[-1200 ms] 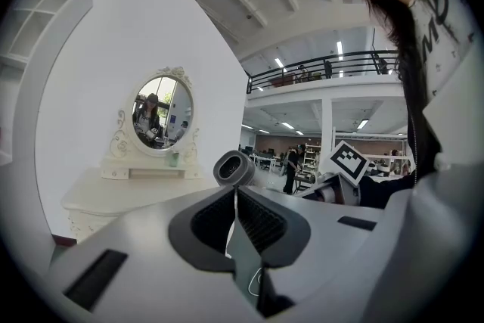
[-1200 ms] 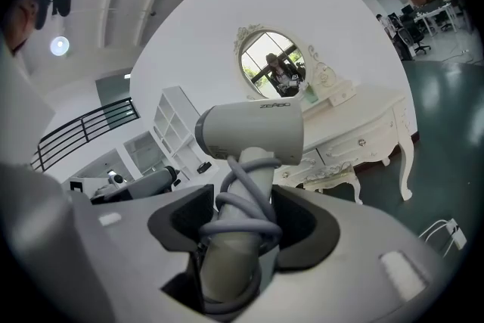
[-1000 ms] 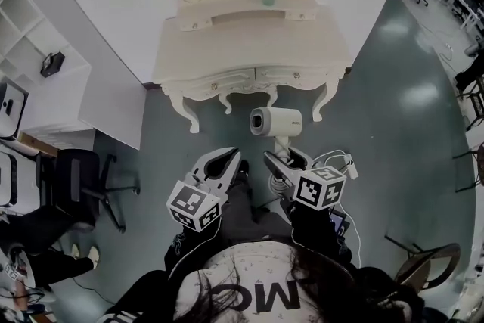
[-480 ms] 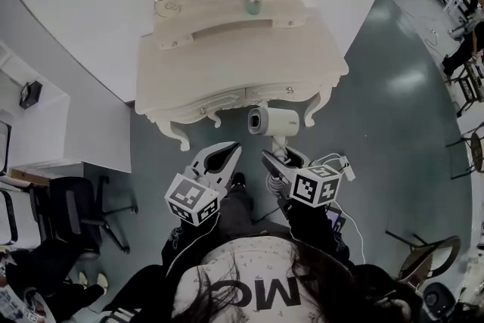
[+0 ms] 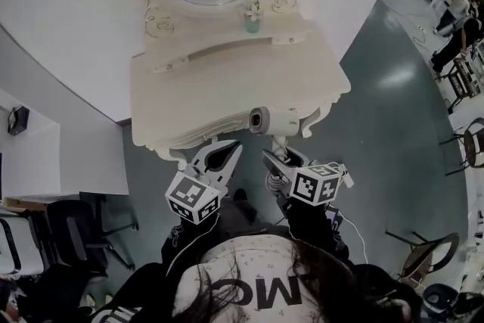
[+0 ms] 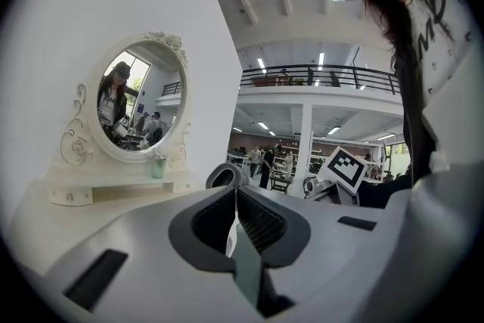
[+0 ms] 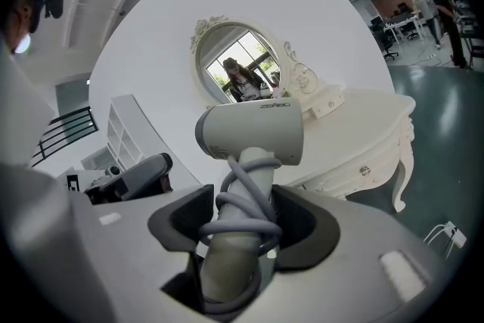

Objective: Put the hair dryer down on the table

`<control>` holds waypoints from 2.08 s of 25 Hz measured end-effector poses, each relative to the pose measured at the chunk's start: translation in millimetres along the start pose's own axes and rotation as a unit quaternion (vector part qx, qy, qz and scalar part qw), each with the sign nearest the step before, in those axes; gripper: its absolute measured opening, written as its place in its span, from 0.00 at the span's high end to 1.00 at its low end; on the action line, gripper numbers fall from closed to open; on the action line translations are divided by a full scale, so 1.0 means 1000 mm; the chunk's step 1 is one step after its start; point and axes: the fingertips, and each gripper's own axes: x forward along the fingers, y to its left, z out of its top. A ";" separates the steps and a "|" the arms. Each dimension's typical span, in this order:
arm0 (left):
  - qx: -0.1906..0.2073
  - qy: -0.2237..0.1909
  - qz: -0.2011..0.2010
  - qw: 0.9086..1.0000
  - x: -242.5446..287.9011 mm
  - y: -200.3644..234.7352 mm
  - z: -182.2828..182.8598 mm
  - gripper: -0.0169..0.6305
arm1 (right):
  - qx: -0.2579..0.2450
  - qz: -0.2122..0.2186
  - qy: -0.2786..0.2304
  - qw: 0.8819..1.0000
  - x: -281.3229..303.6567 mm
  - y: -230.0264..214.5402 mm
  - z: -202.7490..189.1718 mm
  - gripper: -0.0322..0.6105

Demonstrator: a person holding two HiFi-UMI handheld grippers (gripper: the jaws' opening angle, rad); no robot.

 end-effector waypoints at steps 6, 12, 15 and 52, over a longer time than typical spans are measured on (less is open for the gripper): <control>-0.003 -0.002 -0.009 1.000 0.006 0.040 0.009 0.98 | 0.004 -0.014 -0.007 1.000 0.032 0.002 0.015 0.56; -0.014 0.003 -0.023 1.000 0.016 0.060 0.005 0.98 | 0.012 -0.032 -0.011 0.999 0.045 -0.006 0.023 0.56; -0.016 0.001 -0.030 0.999 0.022 0.064 0.006 0.98 | 0.015 -0.041 -0.012 0.999 0.047 -0.012 0.027 0.56; -0.059 0.013 0.148 0.987 0.170 0.196 0.035 0.98 | -0.095 0.029 0.208 0.973 0.223 -0.178 0.121 0.56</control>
